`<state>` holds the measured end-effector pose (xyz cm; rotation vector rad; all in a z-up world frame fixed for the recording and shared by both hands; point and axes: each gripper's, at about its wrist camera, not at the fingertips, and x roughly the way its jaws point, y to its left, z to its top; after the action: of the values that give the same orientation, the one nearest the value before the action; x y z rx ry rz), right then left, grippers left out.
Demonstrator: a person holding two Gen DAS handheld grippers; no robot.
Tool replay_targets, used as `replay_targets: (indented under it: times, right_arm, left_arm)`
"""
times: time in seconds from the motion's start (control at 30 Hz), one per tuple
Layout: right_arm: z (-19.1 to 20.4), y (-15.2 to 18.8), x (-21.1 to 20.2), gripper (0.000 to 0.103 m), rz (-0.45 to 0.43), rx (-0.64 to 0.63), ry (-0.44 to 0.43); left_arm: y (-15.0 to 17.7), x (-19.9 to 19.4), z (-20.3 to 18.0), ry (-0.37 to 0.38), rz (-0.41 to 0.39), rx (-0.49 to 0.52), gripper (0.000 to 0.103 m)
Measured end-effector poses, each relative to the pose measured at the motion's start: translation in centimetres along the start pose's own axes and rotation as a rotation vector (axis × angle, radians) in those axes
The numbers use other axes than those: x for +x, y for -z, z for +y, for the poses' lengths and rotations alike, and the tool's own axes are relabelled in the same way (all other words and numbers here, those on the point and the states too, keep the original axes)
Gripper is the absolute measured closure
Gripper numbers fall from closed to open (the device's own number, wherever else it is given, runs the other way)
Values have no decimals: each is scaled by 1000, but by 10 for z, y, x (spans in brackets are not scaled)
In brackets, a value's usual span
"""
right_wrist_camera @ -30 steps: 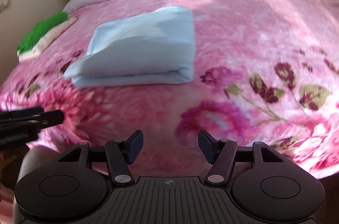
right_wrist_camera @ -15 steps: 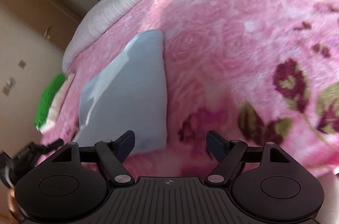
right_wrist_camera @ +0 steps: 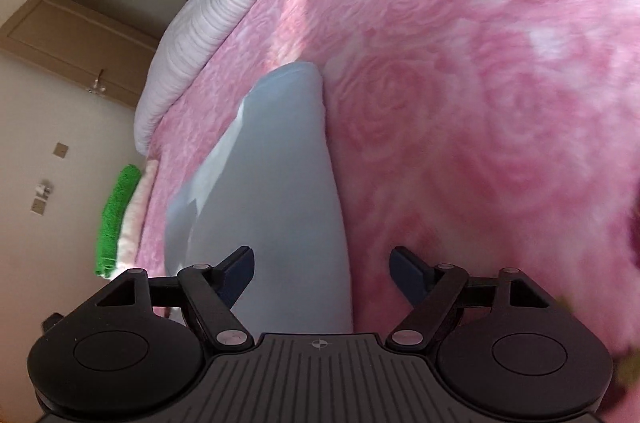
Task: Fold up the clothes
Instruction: 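Grasp the folded sweatshirt bundle with the left gripper while the right gripper grasps it too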
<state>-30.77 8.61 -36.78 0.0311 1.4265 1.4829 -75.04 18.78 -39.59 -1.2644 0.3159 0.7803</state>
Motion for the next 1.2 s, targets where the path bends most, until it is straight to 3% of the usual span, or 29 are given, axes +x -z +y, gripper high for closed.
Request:
replay_targets:
  times: [0.27, 0.37, 0.43, 0.6, 0.73, 0.87, 1.03, 1.2]
  right_arm:
    - [-5, -22, 24, 25, 61, -7, -91]
    - [0, -25, 32, 28, 76, -32, -95]
    - [2, -27, 39, 39, 89, -46, -91]
    - [2, -33, 50, 43, 115, -61, -117]
    - [-6, -33, 60, 71, 120, -55, -169]
    - [-15, -34, 61, 77, 116, -22, -217]
    - [-5, -28, 57, 79, 81, 50, -153]
    - [35, -35, 48, 83, 103, 77, -72]
  left_arm:
    - [-10, 20, -6, 43, 42, 56, 41]
    - [-13, 23, -3, 56, 54, 71, 50]
    - [-16, 26, -1, 63, 64, 77, 56]
    - [-26, 38, 1, 95, 93, 81, 66]
    - [-33, 50, 2, 116, 124, 73, 79]
    - [-33, 54, -7, 107, 128, 127, 86]
    - [-40, 53, 0, 123, 161, 53, 89]
    - [-58, 37, -5, 123, 193, 6, 90]
